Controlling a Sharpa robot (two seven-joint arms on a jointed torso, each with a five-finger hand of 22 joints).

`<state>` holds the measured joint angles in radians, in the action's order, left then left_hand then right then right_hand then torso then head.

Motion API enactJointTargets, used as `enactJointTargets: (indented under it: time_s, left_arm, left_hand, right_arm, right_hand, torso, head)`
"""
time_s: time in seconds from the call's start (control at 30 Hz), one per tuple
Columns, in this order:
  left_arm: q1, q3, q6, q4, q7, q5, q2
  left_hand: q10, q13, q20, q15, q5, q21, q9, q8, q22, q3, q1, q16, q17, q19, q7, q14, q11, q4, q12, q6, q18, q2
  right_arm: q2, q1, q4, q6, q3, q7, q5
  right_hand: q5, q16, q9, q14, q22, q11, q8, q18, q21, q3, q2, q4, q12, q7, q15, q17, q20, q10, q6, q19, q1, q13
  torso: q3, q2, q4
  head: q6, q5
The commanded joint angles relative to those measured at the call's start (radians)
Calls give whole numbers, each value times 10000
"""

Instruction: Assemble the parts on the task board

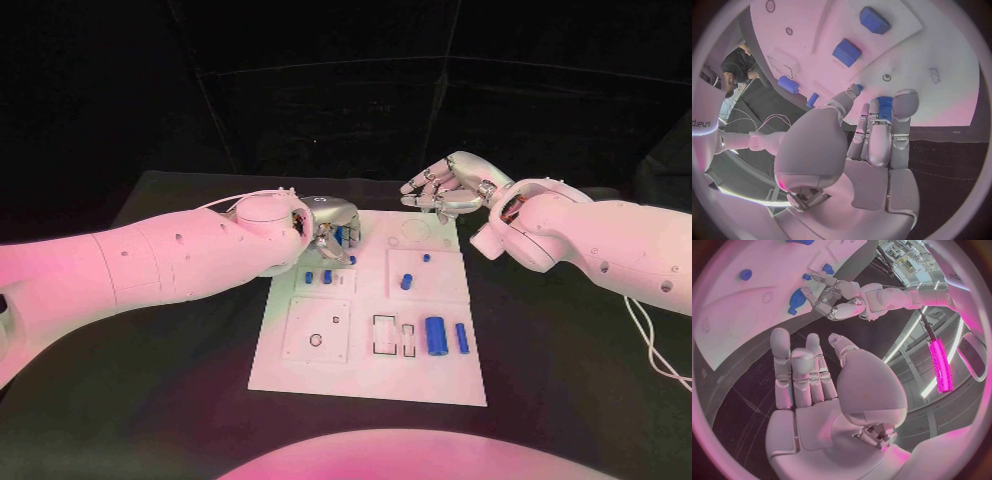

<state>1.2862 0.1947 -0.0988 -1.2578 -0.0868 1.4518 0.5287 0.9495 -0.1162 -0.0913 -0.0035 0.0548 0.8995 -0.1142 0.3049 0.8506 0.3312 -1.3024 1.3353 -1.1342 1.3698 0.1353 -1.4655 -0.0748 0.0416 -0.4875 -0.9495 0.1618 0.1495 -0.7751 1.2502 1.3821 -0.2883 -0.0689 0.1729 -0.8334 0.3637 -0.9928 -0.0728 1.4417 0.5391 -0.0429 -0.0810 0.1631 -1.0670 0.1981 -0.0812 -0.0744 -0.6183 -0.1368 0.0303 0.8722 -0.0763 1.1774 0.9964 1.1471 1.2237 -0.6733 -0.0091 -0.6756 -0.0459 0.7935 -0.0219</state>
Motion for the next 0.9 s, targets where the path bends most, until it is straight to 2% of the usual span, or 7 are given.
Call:
enactJointTargets:
  time_s: [0.03, 0.13, 0.37, 0.73, 0.9]
  left_arm:
    - [-20, -7, 179, 57, -10, 142, -61]
    - [-62, -7, 190, 105, 41, 143, -117]
    - [-133, -6, 236, 132, 102, 144, -175]
    - [-158, -4, 249, 102, 143, 144, -210]
    - [-162, -4, 297, 110, 163, 143, -239]
  left_hand:
    - [174, 36, 14, -71, -54, 116, 20, -23, 76, -13, -49, 59, -9, 71, -36, -179, 14, 19, 39, -178, -160, -193]
    - [319, 94, 39, -103, -56, 247, 44, -39, 220, 39, -130, 85, -27, 111, -74, -193, 51, 41, 96, -312, -184, -279]
    - [485, 210, 68, -126, -57, 409, 111, -132, 404, 83, -194, 104, -17, 157, -90, -206, 72, 83, 249, -425, -218, -305]
    - [567, 310, 78, -129, -57, 508, 177, -236, 520, 110, -230, 102, 24, 179, -86, -206, 69, 121, 399, -467, -240, -299]
    - [618, 383, 80, -128, -56, 558, 223, -306, 583, 214, -315, 114, 27, 184, -88, -209, 70, 157, 514, -509, -250, -396]
  right_arm:
    - [22, 17, 25, 21, 5, 53, -9]
    - [33, 17, 25, 27, 5, 56, -9]
    - [33, 17, 33, 32, 6, 52, -9]
    - [49, 17, 30, 36, 6, 52, -9]
    - [58, 17, 29, 40, 6, 50, -9]
  right_hand:
    - [56, 16, -11, 45, 2, -35, 30, 102, 37, 31, 28, -55, 32, -8, 3, 18, 0, 0, -80, -19, -37, 9]
    - [56, 16, -11, 45, 2, -35, 30, 102, 37, 31, 28, -55, 32, -8, 3, 18, 0, 0, -80, -19, -37, 9]
    - [56, 16, -11, 45, 2, -35, 30, 102, 37, 31, 28, -55, 32, -8, 3, 18, 0, 0, -80, -19, -37, 9]
    - [56, 16, -11, 45, 2, -35, 30, 102, 37, 31, 28, -55, 32, -8, 3, 18, 0, 0, -80, -19, -37, 9]
    - [58, 6, -13, 51, 9, -36, 27, 101, 36, 33, 38, -69, 31, -9, 3, 36, 0, 1, -76, -11, -44, 15]
  torso:
    - [4, 5, -9]
    - [2, 7, -1]
    - [1, 11, -5]
    - [2, 16, -5]
    - [1, 10, -2]
  head:
    - [7, 3]
    - [22, 2]
    - [40, 8]
    - [57, 0]
    - [62, 5]
